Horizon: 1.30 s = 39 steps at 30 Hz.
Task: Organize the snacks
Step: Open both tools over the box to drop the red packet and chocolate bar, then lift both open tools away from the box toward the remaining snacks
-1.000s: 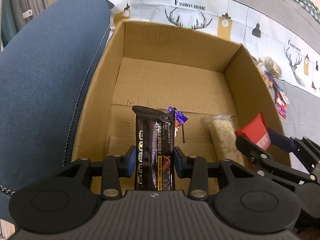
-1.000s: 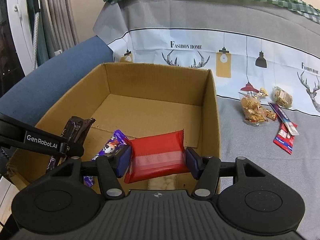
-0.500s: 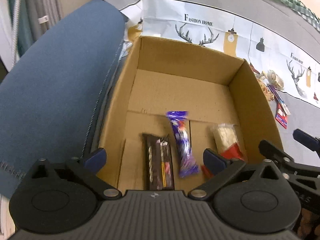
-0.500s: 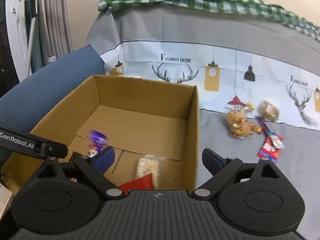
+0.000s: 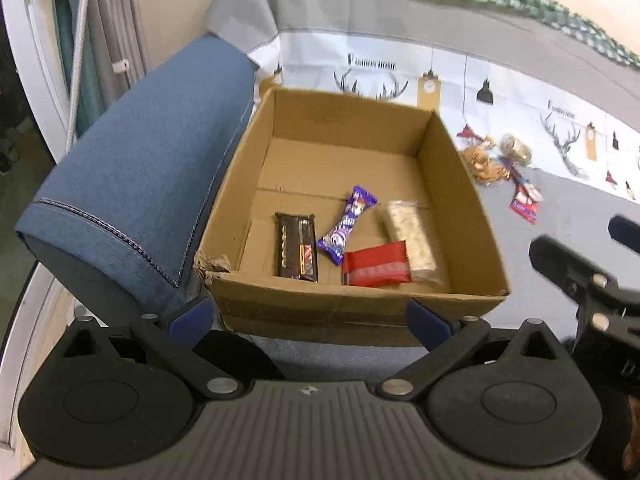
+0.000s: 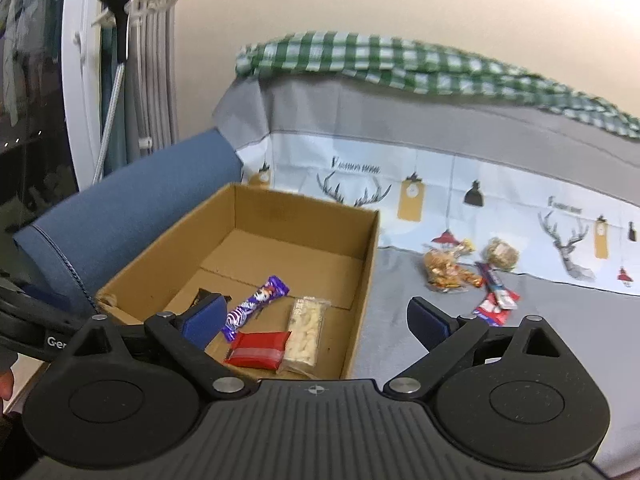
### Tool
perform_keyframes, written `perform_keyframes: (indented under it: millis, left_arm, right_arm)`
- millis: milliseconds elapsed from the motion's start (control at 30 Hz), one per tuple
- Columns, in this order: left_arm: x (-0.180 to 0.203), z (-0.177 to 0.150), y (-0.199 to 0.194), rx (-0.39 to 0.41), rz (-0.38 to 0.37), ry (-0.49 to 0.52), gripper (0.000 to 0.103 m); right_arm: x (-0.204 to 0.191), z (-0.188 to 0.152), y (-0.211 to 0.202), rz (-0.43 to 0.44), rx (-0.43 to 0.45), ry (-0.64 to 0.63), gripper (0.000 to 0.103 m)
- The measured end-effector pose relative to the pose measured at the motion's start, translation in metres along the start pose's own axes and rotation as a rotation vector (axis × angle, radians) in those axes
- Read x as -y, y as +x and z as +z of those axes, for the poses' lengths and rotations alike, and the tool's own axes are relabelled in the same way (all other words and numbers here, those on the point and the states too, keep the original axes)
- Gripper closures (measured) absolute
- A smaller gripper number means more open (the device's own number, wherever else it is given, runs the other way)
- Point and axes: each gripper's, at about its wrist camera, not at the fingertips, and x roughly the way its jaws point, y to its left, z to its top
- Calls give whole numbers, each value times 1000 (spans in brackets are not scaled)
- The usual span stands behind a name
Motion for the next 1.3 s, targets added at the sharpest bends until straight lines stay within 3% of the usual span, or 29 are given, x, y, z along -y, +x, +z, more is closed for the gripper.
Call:
perform_keyframes:
  millis: [233,667,1300]
  left_arm:
    - [10,-9,-32,53,-8,4,0]
    - [24,-28,-89,164,-16,13,0]
    - [28,-31,-99,178,-18,25,0]
  right_arm:
    - [-2,-14,-40,33,16,30,5]
    - [4,-20,-104,18,153,44,5]
    - [7,-25,-122,6,188,67,4]
